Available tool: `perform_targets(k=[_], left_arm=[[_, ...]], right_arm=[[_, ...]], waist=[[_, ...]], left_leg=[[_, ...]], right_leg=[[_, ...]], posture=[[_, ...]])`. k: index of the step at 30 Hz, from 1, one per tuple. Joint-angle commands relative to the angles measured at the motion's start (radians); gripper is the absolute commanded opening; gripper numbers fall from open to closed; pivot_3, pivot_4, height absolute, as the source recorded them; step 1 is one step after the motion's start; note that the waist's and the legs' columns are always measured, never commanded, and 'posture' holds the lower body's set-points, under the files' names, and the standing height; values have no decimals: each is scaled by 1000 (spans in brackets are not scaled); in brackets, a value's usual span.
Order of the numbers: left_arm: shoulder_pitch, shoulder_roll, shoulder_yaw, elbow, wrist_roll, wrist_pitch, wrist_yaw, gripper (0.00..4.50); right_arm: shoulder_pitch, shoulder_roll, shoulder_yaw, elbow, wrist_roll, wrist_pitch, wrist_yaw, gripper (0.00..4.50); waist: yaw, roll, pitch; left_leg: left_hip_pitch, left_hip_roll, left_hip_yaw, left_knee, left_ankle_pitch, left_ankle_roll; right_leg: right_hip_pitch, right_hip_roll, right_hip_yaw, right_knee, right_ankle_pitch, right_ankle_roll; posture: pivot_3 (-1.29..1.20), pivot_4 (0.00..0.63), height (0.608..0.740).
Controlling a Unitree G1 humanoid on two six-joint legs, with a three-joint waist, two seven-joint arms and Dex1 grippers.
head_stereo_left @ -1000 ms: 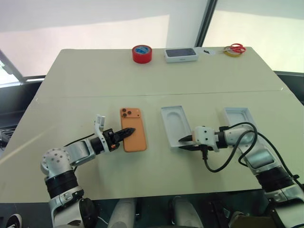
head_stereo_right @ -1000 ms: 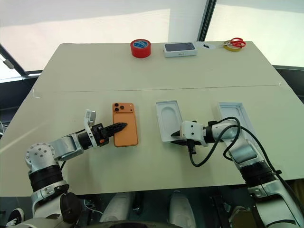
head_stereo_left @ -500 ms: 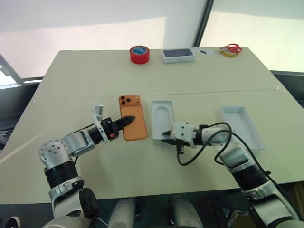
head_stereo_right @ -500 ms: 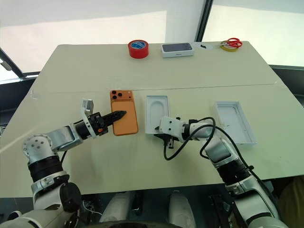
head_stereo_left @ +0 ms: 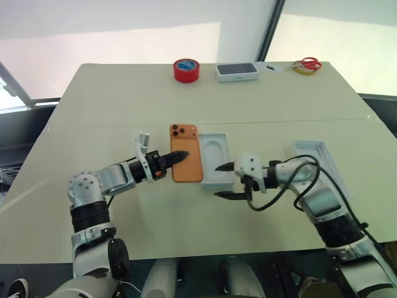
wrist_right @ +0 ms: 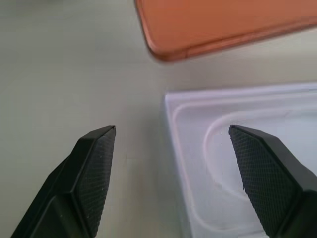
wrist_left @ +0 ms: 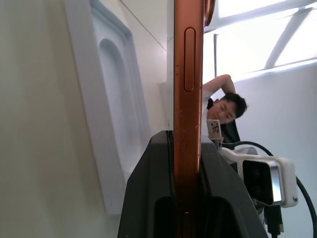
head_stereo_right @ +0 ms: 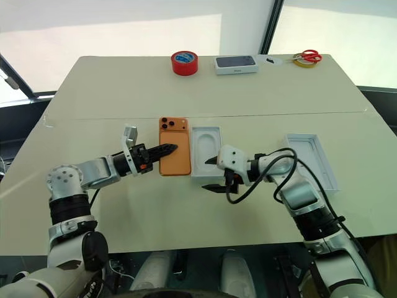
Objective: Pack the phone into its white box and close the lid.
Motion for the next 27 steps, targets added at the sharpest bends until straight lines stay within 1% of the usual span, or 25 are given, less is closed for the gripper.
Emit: perform_targets(k=[1,6,10,13,15,16,17,19,20,22,23,27], left_arm=[[-49,-16,-51,43,26,-71,-55,0],[-123,-65,-107,187,100,-172,-87,0],[-147,-96,-186,232,172,-236,-132,0],[-153,-111,-205,270,200,-266,-154,0],[-160,-118,-205,296,205,-275,-170,967],[-164,-120,-210,307,217,-280,-166,1278],[-166,-117,-228,309,241,-290,-165,1730],[-170,-115,-240,311,262,-293,-163,2802],[-169,-108,-269,298,288,-298,-165,3186],[-171,-84,-335,279,343,-290,-165,4281],[-174,-73,-356,275,361,-284,-161,4487],[-212,-38,-340,278,374,-256,-120,4487]], right_arm=[[-26,-61,-96,36,28,-18,-5,3873],[-13,-142,-150,143,19,-94,1,3873],[-10,-126,-211,133,121,-72,27,3873],[-10,-121,-226,118,153,-57,28,3873],[-7,-125,-220,124,142,-67,18,3956],[-6,-126,-217,127,138,-71,14,3956],[-4,-126,-214,127,134,-75,12,3956],[-2,-126,-212,125,134,-75,7,3956],[-1,-125,-211,125,133,-77,5,3956],[2,-122,-205,127,127,-86,-1,3956],[4,-120,-203,127,125,-88,-3,3956],[6,-110,-193,128,124,-95,-12,3956]], waist=[[0,0,0],[15,0,0],[16,0,0],[17,0,0],[18,0,1],[19,0,1],[19,0,1],[21,0,0],[21,0,0],[20,0,0],[20,0,0],[12,1,0]], left_leg=[[0,0,0,0,0,0],[-1,0,1,0,0,0],[-3,0,1,-1,0,0],[-3,0,1,-1,0,0],[-3,0,1,-1,0,0],[-3,0,1,-1,0,0],[-3,0,1,-1,0,0],[-2,0,1,0,0,0],[-2,0,1,1,0,0],[0,0,1,1,0,0],[1,0,1,2,0,0],[4,0,1,2,0,0]], right_leg=[[0,0,0,0,0,0],[1,0,0,-1,0,0],[0,0,0,-1,0,0],[0,0,0,-1,0,1],[0,0,0,-1,0,1],[0,0,0,-1,0,1],[0,0,0,-1,0,1],[2,0,0,-1,0,0],[2,0,0,-1,0,0],[4,0,0,-1,0,-1],[6,0,0,-1,-1,-2],[9,0,0,-1,-1,-2]], posture=[[0,150,738],[0,150,738],[0,150,738],[0,150,738],[0,150,738],[0,150,738],[0,150,738],[0,150,738],[0,150,738],[0,150,738],[0,150,738],[0,150,738]])
